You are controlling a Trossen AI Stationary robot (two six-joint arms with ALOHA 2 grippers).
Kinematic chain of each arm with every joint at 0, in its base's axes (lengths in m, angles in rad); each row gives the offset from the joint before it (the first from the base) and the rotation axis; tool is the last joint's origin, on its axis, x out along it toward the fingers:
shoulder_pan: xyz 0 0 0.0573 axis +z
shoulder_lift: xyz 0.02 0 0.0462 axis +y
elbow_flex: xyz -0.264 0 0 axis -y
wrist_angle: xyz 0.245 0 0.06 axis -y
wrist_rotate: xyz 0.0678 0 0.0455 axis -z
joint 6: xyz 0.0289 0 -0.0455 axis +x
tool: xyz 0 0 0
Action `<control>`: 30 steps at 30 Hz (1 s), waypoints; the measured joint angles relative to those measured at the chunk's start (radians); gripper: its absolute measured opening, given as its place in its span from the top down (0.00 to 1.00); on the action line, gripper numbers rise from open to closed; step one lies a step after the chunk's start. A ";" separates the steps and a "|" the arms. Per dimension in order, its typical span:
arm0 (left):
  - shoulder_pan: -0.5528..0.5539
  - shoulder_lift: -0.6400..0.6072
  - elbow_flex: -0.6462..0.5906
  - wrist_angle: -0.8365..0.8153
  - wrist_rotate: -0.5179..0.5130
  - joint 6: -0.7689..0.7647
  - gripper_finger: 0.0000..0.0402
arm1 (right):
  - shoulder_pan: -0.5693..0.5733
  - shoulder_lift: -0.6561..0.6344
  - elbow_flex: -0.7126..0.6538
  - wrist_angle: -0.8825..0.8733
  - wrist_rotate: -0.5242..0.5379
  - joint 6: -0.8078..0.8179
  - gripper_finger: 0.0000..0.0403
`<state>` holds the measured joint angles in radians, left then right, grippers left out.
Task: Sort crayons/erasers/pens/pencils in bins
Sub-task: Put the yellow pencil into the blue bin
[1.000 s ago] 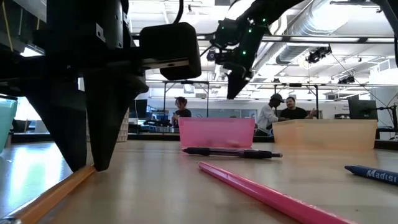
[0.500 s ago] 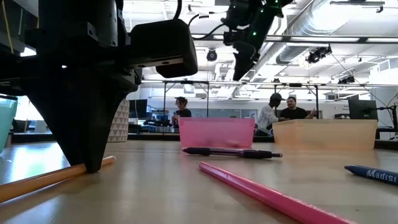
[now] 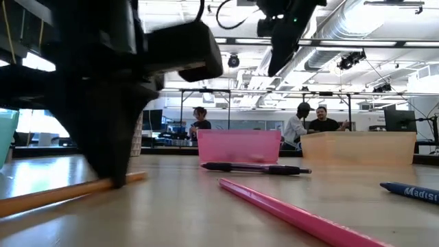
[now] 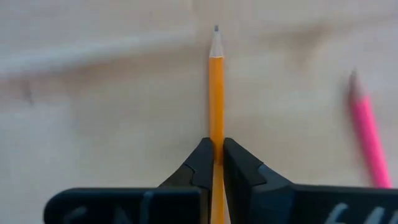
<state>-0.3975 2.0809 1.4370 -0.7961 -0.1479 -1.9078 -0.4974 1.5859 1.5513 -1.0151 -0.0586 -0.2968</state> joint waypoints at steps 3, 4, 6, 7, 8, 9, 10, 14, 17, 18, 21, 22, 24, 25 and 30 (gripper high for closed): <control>0.008 -0.028 -0.002 -0.009 -0.056 0.020 0.99 | 0.003 -0.033 0.000 -0.016 -0.030 0.000 0.55; 0.011 -0.039 0.000 -0.004 -0.069 0.031 0.99 | 0.007 -0.044 0.000 -0.021 -0.040 0.000 0.55; 0.018 -0.059 0.000 -0.007 -0.076 0.056 0.99 | 0.011 -0.066 0.000 -0.032 -0.055 0.000 0.55; 0.020 -0.065 0.000 -0.006 -0.079 0.072 0.99 | 0.015 -0.077 0.000 -0.035 -0.059 0.000 0.55; 0.026 -0.070 0.000 -0.004 -0.079 0.088 0.99 | 0.019 -0.087 0.000 -0.036 -0.061 0.002 0.55; 0.031 -0.074 0.000 -0.007 -0.077 0.102 0.99 | 0.022 -0.098 0.000 -0.040 -0.061 0.002 0.55; 0.036 -0.078 0.000 -0.008 -0.077 0.116 0.99 | 0.027 -0.108 0.000 -0.044 -0.061 0.003 0.55; 0.052 -0.083 0.001 0.001 -0.078 0.162 0.99 | 0.047 -0.141 0.000 -0.047 -0.063 0.004 0.55; 0.062 -0.103 0.002 0.014 -0.075 0.200 0.99 | 0.062 -0.162 0.000 -0.076 -0.063 0.007 0.55; 0.067 -0.111 0.002 0.015 -0.079 0.213 0.99 | 0.069 -0.168 0.000 -0.093 -0.063 0.007 0.55; 0.088 -0.139 0.002 0.016 -0.111 0.249 0.99 | 0.089 -0.190 0.000 -0.145 -0.064 0.005 0.55; 0.095 -0.151 0.002 0.016 -0.122 0.264 0.99 | 0.097 -0.197 0.000 -0.162 -0.065 0.003 0.55; 0.112 -0.172 0.002 0.019 -0.144 0.293 0.99 | 0.111 -0.213 0.000 -0.184 -0.066 0.001 0.55; 0.119 -0.183 0.003 0.019 -0.155 0.309 0.99 | 0.118 -0.220 0.000 -0.194 -0.068 0.001 0.55; 0.159 -0.235 0.003 0.066 -0.207 0.405 0.99 | 0.153 -0.255 0.000 -0.213 -0.118 0.018 0.55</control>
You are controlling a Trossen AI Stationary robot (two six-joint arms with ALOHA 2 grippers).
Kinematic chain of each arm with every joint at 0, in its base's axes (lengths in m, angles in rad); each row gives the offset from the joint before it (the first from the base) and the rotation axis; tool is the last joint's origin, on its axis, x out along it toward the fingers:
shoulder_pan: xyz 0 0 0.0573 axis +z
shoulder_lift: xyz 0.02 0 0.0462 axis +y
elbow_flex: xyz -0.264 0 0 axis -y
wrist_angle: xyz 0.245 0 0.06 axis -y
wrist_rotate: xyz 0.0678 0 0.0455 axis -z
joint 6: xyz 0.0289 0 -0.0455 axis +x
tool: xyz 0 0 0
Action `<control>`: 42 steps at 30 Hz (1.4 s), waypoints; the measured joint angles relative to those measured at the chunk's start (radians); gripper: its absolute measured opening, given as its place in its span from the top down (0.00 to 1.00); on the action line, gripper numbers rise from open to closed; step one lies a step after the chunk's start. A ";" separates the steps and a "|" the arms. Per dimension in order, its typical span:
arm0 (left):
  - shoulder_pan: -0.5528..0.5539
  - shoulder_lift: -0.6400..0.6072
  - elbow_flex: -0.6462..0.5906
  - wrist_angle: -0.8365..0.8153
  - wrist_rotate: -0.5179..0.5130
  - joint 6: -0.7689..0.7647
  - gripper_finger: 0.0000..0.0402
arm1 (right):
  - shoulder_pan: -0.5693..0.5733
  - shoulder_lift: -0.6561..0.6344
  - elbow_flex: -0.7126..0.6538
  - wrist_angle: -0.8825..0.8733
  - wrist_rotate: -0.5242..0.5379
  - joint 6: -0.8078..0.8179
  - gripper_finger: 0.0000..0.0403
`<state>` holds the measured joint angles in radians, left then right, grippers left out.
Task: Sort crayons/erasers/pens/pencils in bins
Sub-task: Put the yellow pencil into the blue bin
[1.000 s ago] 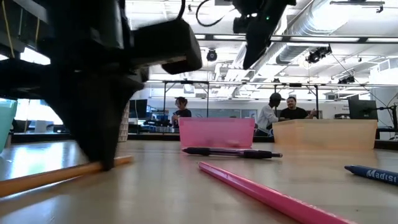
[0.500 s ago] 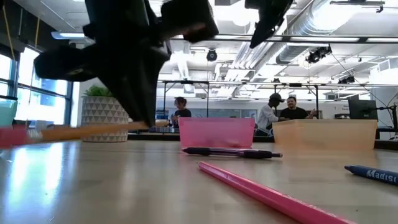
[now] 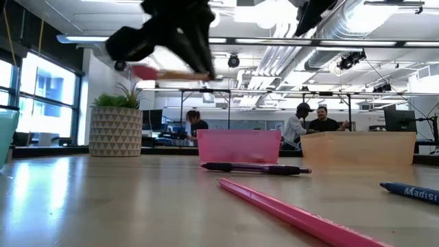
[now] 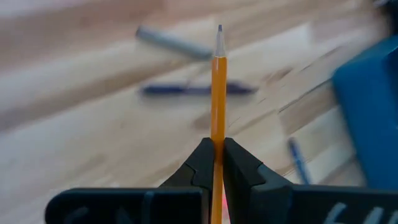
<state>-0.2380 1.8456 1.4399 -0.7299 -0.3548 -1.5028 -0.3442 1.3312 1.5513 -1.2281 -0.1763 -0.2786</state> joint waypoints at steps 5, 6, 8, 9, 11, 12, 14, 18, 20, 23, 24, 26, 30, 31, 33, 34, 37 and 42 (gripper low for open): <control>0.046 -0.041 0.001 0.075 -0.037 0.114 0.99 | 0.041 -0.031 0.000 -0.004 -0.063 0.044 0.55; 0.055 -0.051 0.001 0.089 -0.042 0.140 0.99 | 0.051 -0.035 0.000 -0.003 -0.063 0.053 0.55; 0.073 -0.066 0.001 0.135 -0.057 0.194 0.99 | 0.071 -0.042 0.000 -0.005 -0.064 0.076 0.55; 0.082 -0.069 0.002 0.164 -0.062 0.224 0.99 | 0.080 -0.043 0.000 -0.004 -0.064 0.088 0.55; 0.100 -0.079 0.001 0.201 -0.061 0.283 0.99 | 0.102 -0.045 0.000 -0.006 -0.069 0.109 0.55; 0.109 -0.082 0.001 0.232 -0.060 0.313 0.99 | 0.111 -0.045 0.000 -0.007 -0.069 0.121 0.55; 0.126 -0.086 0.002 0.288 -0.051 0.368 0.99 | 0.132 -0.045 0.000 -0.007 -0.071 0.138 0.55; 0.160 -0.097 0.002 0.354 -0.017 0.471 0.99 | 0.177 -0.045 0.000 -0.011 -0.071 0.186 0.55; 0.177 -0.097 0.001 0.378 0.007 0.521 0.99 | 0.199 -0.046 0.000 -0.011 -0.071 0.206 0.55; 0.206 -0.101 0.001 0.444 0.063 0.584 0.99 | 0.231 -0.046 0.000 -0.010 -0.071 0.241 0.55; 0.215 -0.101 0.002 0.467 0.083 0.603 0.99 | 0.239 -0.046 0.000 -0.010 -0.071 0.255 0.55; 0.233 -0.101 0.001 0.508 0.124 0.639 0.99 | 0.256 -0.046 0.000 -0.004 -0.070 0.282 0.55; 0.269 -0.101 0.002 0.595 0.196 0.696 0.99 | 0.277 -0.046 0.000 -0.002 -0.064 0.349 0.55; 0.278 -0.101 0.001 0.613 0.212 0.707 0.99 | 0.282 -0.046 0.000 -0.001 -0.063 0.362 0.55; 0.295 -0.101 0.001 0.654 0.244 0.727 0.99 | 0.289 -0.046 0.000 0.006 -0.063 0.389 0.55; 0.302 -0.101 0.002 0.674 0.258 0.735 0.99 | 0.292 -0.046 0.000 0.010 -0.063 0.400 0.55; 0.319 -0.101 0.002 0.722 0.281 0.759 0.99 | 0.295 -0.046 0.000 0.017 -0.063 0.432 0.55; 0.345 -0.101 0.001 0.814 0.309 0.792 0.99 | 0.295 -0.046 0.000 0.025 -0.035 0.465 0.55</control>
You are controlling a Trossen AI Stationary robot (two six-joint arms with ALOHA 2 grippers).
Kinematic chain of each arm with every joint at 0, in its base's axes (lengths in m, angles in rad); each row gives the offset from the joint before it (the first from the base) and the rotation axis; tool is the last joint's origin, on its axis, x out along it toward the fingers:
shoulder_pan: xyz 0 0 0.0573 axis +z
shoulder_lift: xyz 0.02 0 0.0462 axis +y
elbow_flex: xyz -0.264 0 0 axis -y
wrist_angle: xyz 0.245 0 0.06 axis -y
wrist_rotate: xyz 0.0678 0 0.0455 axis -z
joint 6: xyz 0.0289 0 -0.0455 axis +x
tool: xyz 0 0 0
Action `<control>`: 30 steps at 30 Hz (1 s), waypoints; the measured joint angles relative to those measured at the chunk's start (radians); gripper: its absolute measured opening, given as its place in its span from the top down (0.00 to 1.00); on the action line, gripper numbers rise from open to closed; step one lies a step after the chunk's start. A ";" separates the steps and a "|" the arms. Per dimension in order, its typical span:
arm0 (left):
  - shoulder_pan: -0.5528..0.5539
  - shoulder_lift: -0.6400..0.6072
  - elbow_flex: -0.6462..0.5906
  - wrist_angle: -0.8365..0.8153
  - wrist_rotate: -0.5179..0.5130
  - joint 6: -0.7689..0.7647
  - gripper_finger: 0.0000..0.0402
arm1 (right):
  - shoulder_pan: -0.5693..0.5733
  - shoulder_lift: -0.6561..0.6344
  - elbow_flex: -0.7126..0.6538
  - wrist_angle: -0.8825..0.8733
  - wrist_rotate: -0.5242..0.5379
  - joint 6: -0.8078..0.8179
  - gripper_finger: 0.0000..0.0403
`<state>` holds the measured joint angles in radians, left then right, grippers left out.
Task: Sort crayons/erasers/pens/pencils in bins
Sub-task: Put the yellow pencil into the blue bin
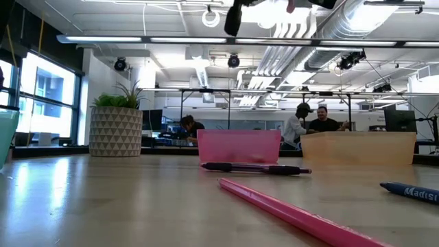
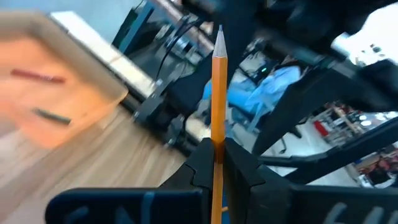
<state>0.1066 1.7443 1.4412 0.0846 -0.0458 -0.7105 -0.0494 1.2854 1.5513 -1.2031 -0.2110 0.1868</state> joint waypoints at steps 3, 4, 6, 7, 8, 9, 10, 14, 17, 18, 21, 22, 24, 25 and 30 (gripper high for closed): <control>0.010 0.000 0.000 0.061 0.010 0.016 0.99 | 0.000 0.000 0.000 0.020 0.002 0.025 0.55; 0.012 0.000 0.000 0.079 0.011 0.023 0.99 | 0.000 0.000 0.000 0.034 0.002 0.029 0.55; 0.016 0.000 0.000 0.110 0.011 0.040 0.99 | 0.000 0.000 0.000 0.071 0.002 0.043 0.55; 0.018 0.000 0.000 0.125 0.011 0.044 0.99 | 0.000 0.000 0.000 0.094 0.002 0.051 0.55; 0.018 0.000 0.000 0.138 0.011 0.048 0.99 | 0.000 0.000 0.000 0.113 0.002 0.061 0.55; 0.019 0.000 0.000 0.151 0.011 0.053 0.99 | 0.000 0.000 0.000 0.128 0.002 0.068 0.55; 0.019 0.000 0.000 0.164 0.011 0.060 0.99 | 0.000 0.000 0.000 0.142 0.002 0.076 0.55; 0.018 0.000 0.000 0.210 0.011 0.092 0.99 | 0.000 0.000 0.000 0.191 0.004 0.095 0.55; 0.018 0.000 0.000 0.211 0.011 0.108 0.99 | 0.000 0.000 0.000 0.215 0.004 0.104 0.55; 0.018 0.000 0.000 0.211 0.011 0.114 0.99 | 0.000 0.000 0.000 0.216 0.004 0.105 0.56; 0.018 0.000 0.000 0.211 0.011 0.130 0.99 | 0.000 0.000 0.000 0.211 0.004 0.104 0.63; 0.018 0.000 0.000 0.210 0.010 0.136 0.99 | 0.000 0.000 0.000 0.210 0.004 0.105 0.66; 0.018 0.000 0.000 0.210 0.010 0.150 0.99 | 0.000 0.000 0.000 0.210 0.004 0.105 0.73; 0.018 0.000 0.000 0.211 0.011 0.157 0.99 | -0.001 0.000 0.000 0.209 0.005 0.105 0.77; 0.017 0.000 0.000 0.211 0.013 0.199 0.99 | -0.001 0.000 0.000 0.204 0.004 0.111 0.95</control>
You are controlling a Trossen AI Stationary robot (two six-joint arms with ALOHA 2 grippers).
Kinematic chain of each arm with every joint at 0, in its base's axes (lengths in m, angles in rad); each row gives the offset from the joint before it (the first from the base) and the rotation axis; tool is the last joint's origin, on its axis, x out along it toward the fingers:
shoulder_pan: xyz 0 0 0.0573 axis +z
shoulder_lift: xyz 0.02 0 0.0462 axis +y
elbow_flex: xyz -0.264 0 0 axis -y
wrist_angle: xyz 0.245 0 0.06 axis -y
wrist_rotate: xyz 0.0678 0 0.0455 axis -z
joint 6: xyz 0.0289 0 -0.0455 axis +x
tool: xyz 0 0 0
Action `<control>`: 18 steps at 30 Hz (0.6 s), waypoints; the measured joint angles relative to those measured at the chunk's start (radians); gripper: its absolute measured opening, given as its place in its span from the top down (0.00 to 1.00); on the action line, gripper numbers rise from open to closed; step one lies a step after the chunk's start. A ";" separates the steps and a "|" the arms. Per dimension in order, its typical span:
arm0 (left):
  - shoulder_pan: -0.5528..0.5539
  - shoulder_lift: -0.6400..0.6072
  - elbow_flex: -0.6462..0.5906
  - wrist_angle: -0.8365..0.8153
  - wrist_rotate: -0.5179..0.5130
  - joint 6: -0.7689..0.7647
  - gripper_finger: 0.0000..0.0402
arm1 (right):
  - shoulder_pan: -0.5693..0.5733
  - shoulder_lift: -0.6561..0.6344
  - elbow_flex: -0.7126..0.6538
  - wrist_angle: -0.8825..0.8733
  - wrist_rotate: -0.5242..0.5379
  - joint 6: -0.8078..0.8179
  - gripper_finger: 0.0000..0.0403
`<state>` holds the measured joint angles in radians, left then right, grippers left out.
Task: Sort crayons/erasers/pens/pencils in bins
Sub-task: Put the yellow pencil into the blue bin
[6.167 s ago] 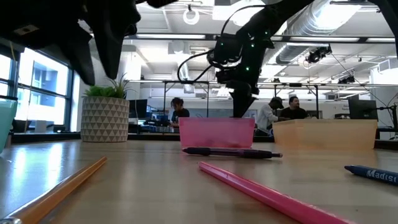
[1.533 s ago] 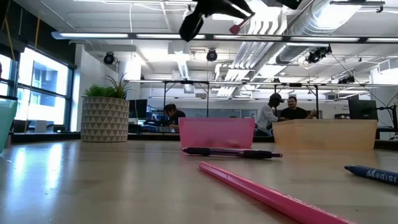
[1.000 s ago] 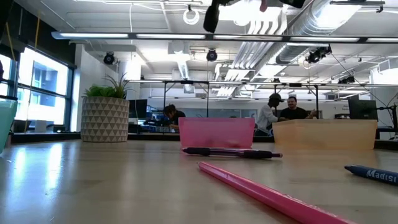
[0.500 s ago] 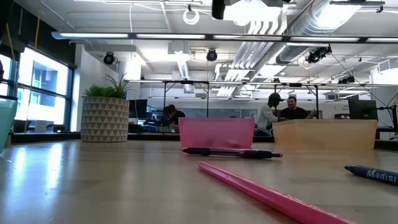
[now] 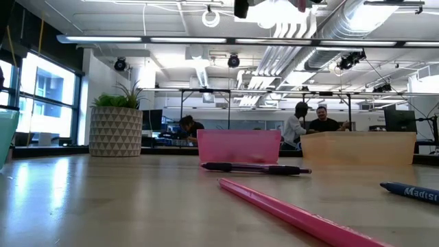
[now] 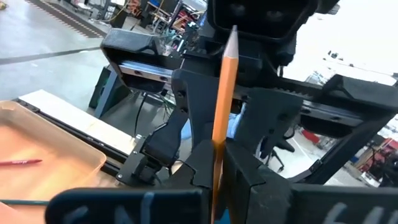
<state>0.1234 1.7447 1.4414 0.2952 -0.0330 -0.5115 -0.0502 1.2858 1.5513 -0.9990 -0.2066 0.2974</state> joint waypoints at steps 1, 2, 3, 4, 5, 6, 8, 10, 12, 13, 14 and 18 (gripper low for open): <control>0.000 0.000 0.000 0.000 0.000 0.005 0.99 | 0.000 0.000 0.000 -0.001 0.000 0.004 0.97; 0.000 0.000 0.000 0.000 0.001 0.010 0.99 | 0.000 0.000 0.000 -0.002 0.001 0.012 0.98; 0.000 0.000 0.000 0.000 0.001 0.015 0.98 | 0.000 0.000 0.000 -0.003 0.004 0.020 0.98; 0.000 0.000 0.000 0.000 0.000 0.021 0.98 | 0.000 0.000 0.000 -0.004 0.011 0.024 0.97; 0.001 0.000 0.000 -0.001 0.000 0.027 0.97 | 0.000 0.000 0.000 -0.006 0.020 0.029 0.96; 0.001 0.000 0.000 -0.001 -0.001 0.030 0.96 | 0.000 0.000 0.000 -0.009 0.026 0.041 0.96; 0.001 0.000 0.000 -0.006 -0.002 0.035 0.94 | 0.000 0.000 0.000 -0.017 0.035 0.051 0.95; 0.002 0.000 0.000 -0.017 -0.002 0.041 0.92 | 0.000 0.001 0.000 -0.024 0.040 0.063 0.96; 0.002 0.000 0.000 -0.040 0.000 0.091 0.89 | 0.000 0.001 0.000 -0.032 0.041 0.069 0.98; 0.002 0.000 0.000 -0.054 0.003 0.126 0.88 | 0.000 0.001 0.000 -0.038 0.040 0.073 0.99; 0.002 0.000 0.000 -0.069 0.003 0.155 0.86 | 0.000 0.001 0.000 -0.046 0.041 0.084 0.99; 0.002 0.000 0.000 -0.140 0.002 0.230 0.78 | 0.001 0.001 0.000 -0.095 0.083 0.125 0.99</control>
<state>0.1249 1.7451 1.4414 0.1549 -0.0311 -0.2817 -0.0494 1.2865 1.5509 -1.0942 -0.1232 0.4223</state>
